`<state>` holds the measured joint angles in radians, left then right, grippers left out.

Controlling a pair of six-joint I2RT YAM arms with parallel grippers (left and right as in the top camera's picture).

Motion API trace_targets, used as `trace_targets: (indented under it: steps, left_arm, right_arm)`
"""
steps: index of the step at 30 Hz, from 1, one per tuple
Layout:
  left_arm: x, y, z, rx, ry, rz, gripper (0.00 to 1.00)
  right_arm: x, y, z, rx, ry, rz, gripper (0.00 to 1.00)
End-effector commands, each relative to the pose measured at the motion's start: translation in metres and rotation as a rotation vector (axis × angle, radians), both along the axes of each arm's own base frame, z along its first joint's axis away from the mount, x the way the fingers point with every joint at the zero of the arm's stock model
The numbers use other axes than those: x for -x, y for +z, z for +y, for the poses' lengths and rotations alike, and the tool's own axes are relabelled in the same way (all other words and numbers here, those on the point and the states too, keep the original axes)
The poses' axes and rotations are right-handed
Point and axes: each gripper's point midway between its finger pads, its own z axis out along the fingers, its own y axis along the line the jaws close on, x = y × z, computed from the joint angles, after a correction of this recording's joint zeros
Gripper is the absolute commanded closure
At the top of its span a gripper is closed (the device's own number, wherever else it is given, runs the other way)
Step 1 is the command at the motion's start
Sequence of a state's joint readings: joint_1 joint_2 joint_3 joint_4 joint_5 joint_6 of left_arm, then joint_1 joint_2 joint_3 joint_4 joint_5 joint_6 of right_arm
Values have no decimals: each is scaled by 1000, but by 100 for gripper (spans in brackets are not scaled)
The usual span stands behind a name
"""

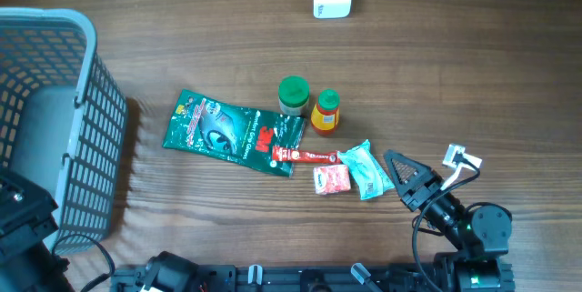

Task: Scan the item barcode
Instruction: 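Reach the right gripper to the wipes pack and grasp it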

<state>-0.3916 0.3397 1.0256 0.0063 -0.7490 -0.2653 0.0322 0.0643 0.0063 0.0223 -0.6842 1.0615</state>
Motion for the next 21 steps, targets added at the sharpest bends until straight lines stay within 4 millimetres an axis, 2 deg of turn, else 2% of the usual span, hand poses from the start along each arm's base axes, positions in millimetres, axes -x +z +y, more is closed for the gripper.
trace_targets:
  steps: [1,3,9,13,15,21]
  left_arm:
    - [6,2,1,5,-12,-20,0]
    - [7,-1,1,7,-16,-15,0]
    - [5,-8,0,75,-64,-18,0]
    - [5,-9,0,75,-64,-17,0]
    - [4,-9,0,73,-64,-14,0]
    - [3,-10,0,71,-64,-7,0]
  right_arm:
    - [6,-11,10,86,82,-26,96]
    - [2,-24,8,91,71,44,96]
    - [-8,-105,-6,143,-10,420,96]
    - [-10,-134,-8,150,-21,544,96]
    - [-8,-158,-14,140,-71,669,96]
    - [-14,-174,-9,106,-41,753,95]
